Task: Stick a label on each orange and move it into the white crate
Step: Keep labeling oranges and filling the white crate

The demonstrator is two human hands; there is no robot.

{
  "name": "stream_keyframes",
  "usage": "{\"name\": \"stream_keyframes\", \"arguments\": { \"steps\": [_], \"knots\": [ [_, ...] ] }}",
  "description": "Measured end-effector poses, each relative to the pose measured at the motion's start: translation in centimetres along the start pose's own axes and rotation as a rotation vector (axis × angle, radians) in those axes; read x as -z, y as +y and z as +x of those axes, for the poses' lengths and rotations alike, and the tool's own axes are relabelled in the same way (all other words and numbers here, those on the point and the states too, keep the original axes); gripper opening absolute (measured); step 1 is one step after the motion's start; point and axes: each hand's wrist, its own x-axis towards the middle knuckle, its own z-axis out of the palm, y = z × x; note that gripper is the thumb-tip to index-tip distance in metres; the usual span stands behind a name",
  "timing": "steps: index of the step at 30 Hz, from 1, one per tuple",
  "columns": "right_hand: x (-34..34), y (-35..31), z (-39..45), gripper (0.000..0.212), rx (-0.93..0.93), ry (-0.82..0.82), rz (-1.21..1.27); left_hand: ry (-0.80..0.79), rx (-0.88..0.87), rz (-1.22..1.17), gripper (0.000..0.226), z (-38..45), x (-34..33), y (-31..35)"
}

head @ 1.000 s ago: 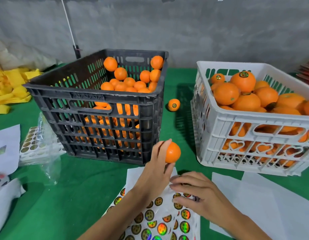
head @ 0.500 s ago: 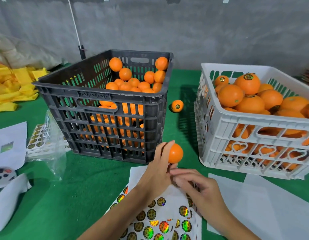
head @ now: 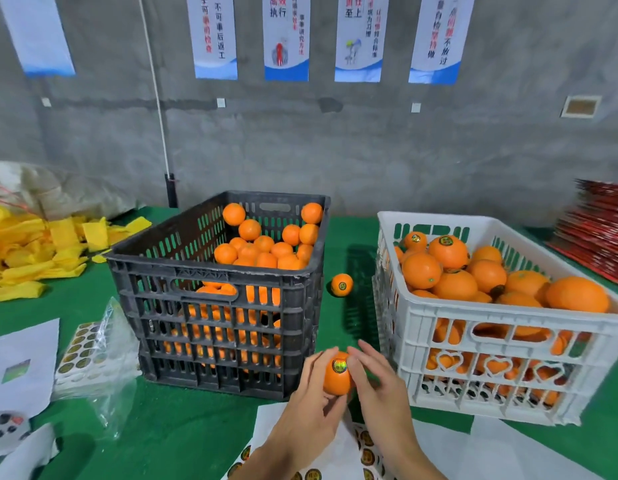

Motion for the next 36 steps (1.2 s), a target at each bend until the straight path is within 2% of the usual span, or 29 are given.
{"name": "stream_keyframes", "arguments": {
  "steps": [6, 8, 12, 16, 19, 23, 26, 28, 30, 33, 36],
  "knots": [
    [-0.4, -1.9, 0.7, 0.021, 0.081, 0.024, -0.096, 0.045, 0.008, 0.01, 0.068, 0.8, 0.3, 1.5],
    [-0.3, -2.9, 0.9, 0.023, 0.045, 0.028, -0.047, 0.12, -0.025, 0.089, 0.064, 1.2, 0.4, 2.2],
    [0.0, -4.4, 1.0, 0.016, 0.037, 0.031, 0.022, 0.172, -0.065, 0.099, 0.061, 1.9, 0.5, 3.4],
    [0.7, -6.4, 1.5, 0.018, 0.145, 0.066, -0.022, 0.237, -0.118, 0.126, 0.061, 3.4, 0.9, 4.8],
    [1.5, -8.9, 2.1, 0.023, 0.352, 0.128, -0.25, 0.176, -0.113, 0.012, 0.07, 5.7, 1.9, 6.9],
    [2.6, -13.4, 4.3, 0.034, 0.672, 0.216, -0.676, 0.191, -0.154, 0.051, 0.076, 9.5, 3.6, 10.6],
    [4.7, -16.4, 6.9, 0.05, 0.612, 0.173, -0.778, 0.234, -0.2, 0.134, 0.076, 12.4, 4.6, 14.4],
    [6.8, -17.8, 9.5, 0.054, 0.561, 0.186, -0.736, 0.209, -0.239, 0.192, 0.078, 14.6, 4.8, 17.3],
    [9.2, -18.7, 12.2, 0.053, 0.561, 0.243, -0.713, 0.115, -0.311, 0.284, 0.076, 16.6, 4.4, 19.9],
    [12.2, -18.3, 15.8, 0.048, 0.54, 0.294, -0.826, -0.067, -0.416, 0.413, 0.074, 19.1, 4.1, 22.4],
    [13.5, -16.6, 17.9, 0.041, 0.508, 0.347, -0.981, -0.108, -0.455, 0.547, 0.069, 20.6, 4.9, 22.1]
  ]
}}
